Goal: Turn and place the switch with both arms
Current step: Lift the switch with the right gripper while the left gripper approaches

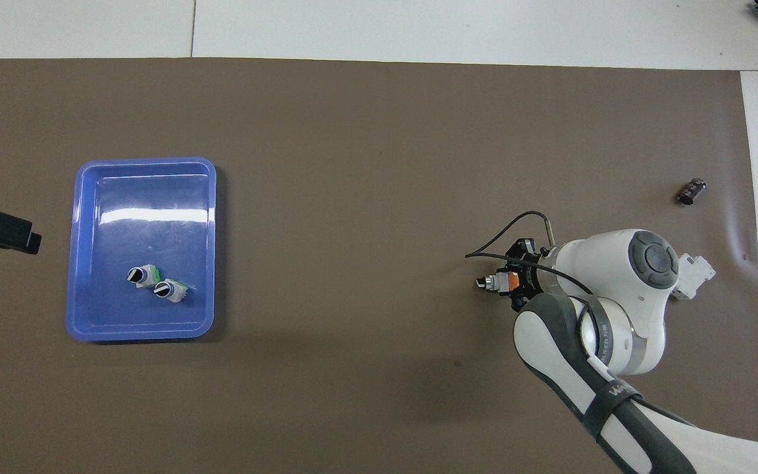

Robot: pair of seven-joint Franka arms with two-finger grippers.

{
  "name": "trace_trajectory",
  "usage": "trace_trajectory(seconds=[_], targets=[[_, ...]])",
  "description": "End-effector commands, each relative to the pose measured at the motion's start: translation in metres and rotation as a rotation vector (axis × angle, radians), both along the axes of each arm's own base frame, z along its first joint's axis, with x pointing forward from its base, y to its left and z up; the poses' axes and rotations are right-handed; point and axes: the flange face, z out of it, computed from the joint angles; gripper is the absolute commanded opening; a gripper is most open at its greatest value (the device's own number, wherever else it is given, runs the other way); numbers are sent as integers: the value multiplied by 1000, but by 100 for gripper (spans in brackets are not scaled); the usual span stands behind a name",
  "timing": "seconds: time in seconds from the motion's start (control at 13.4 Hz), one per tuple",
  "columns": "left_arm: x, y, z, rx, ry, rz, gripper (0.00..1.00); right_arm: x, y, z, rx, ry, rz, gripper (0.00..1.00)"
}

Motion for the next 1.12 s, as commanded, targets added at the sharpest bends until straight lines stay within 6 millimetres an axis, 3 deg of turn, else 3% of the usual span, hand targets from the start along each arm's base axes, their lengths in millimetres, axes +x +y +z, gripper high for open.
trace_trajectory(seconds=[0.0,0.07,0.15,0.3,0.37,0.52,0.67,0.9,1.05], targets=[[-9,2,1,5,-2,4,100,-3,-6,-3,20,-13,1,36],[-9,2,2,5,-5,2,100,-5,-6,-5,19,-8,12,25],[-9,-1,2,5,-5,1,100,-9,-7,-10,16,-3,35,4],[-8,-5,2,2,-8,-2,100,-4,-6,-5,25,15,56,0],[-8,-7,1,-1,-8,-9,100,5,-2,9,43,33,63,0],[-8,-10,3,-88,-6,3,100,28,-4,52,109,77,51,0],[-7,-16,4,-160,-1,46,100,44,13,105,213,87,59,0],[-5,-34,7,-259,3,123,100,44,35,185,431,53,8,0],[0,-49,7,-327,2,226,100,51,60,218,546,21,-1,0]])
